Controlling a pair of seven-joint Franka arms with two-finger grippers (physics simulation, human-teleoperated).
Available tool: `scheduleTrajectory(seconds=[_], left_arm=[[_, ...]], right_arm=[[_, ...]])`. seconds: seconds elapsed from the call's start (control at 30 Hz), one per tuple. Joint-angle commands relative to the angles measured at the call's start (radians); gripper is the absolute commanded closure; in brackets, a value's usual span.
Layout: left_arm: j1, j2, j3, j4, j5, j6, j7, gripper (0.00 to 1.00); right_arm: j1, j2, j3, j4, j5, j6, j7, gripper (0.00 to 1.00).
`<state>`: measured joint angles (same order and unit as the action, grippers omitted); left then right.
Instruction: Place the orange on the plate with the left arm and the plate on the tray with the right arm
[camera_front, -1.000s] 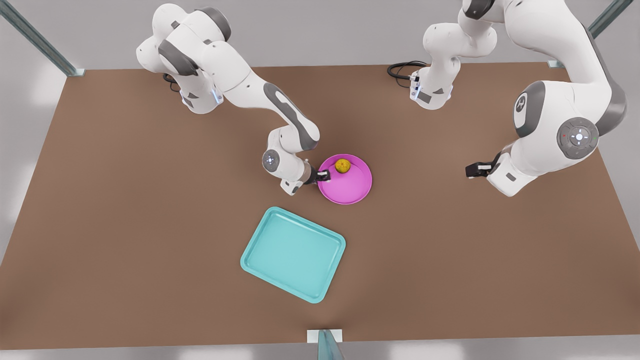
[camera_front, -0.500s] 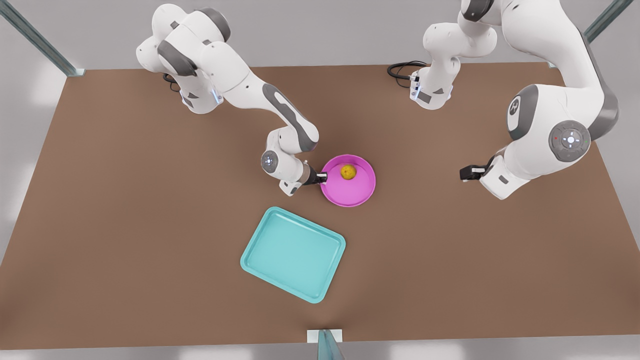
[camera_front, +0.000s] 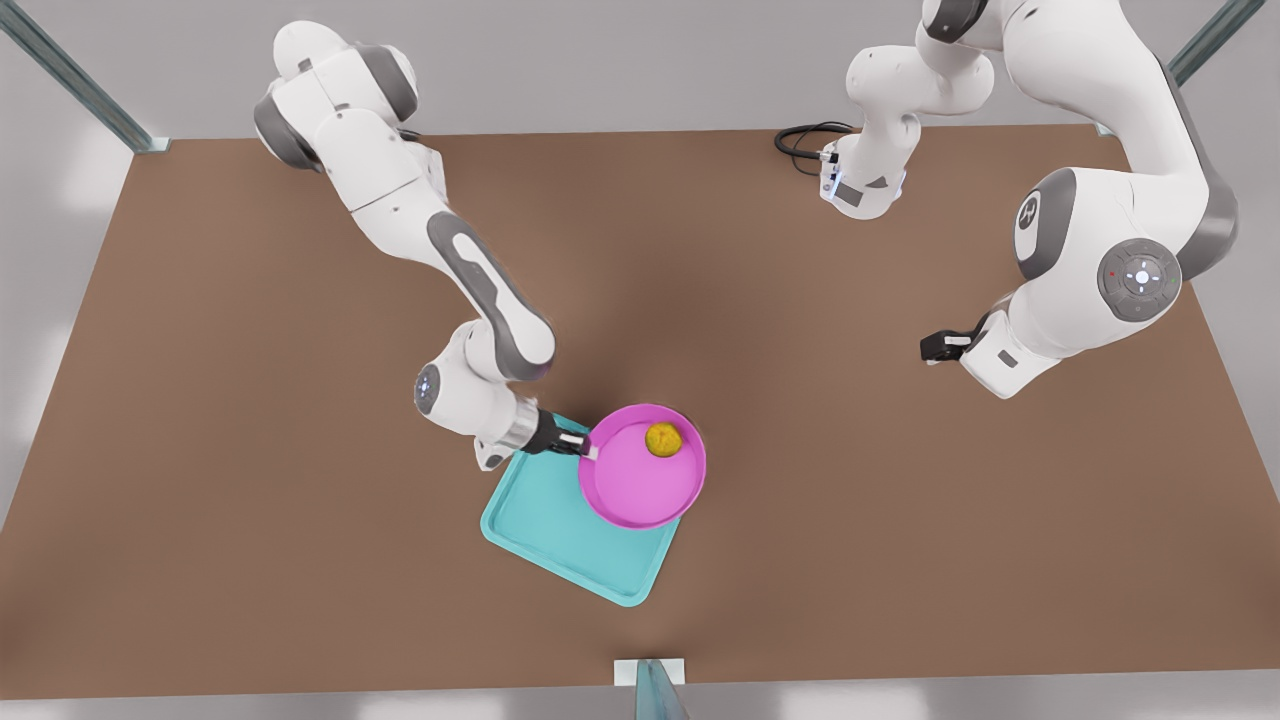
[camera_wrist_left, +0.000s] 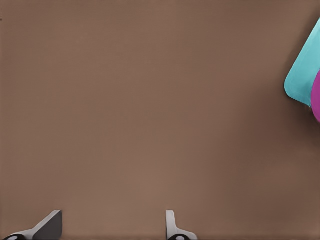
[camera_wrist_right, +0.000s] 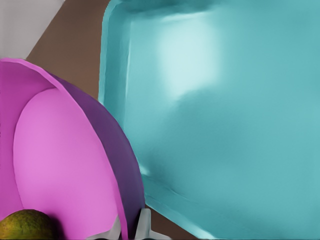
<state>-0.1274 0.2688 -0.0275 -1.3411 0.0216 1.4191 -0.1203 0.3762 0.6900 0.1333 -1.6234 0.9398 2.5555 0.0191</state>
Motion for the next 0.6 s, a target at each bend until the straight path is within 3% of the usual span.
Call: scheduleTrajectory(seconds=[0.0,0.1,0.27,0.43,0.47,0.57], left_arm=[[0.0,0.0,0.0,0.0,0.001,0.0,0.005,0.0],[0.0,-0.002,0.0,0.0,0.001,0.0,0.005,0.0],[0.0,-0.01,0.0,0.0,0.0,-0.003,0.005,0.0],[0.0,-0.011,0.0,0.0,0.001,-0.005,0.004,0.0],[0.0,-0.011,0.0,0.0,0.001,-0.005,0.004,0.0],[0.0,-0.011,0.0,0.0,0.001,-0.005,0.004,0.0]], right_arm=[[-0.046,0.037,-0.001,0.06,-0.007,-0.11,0.004,0.79],[-0.095,0.062,-0.003,0.077,-0.013,-0.13,-0.036,0.79],[-0.171,0.037,-0.02,0.066,-0.029,-0.334,-0.045,0.79],[-0.155,0.036,-0.018,0.054,-0.029,-0.336,-0.042,0.79],[-0.157,0.04,-0.018,0.056,-0.029,-0.339,-0.05,0.0],[-0.16,0.042,-0.018,0.059,-0.03,-0.339,-0.05,0.0]])
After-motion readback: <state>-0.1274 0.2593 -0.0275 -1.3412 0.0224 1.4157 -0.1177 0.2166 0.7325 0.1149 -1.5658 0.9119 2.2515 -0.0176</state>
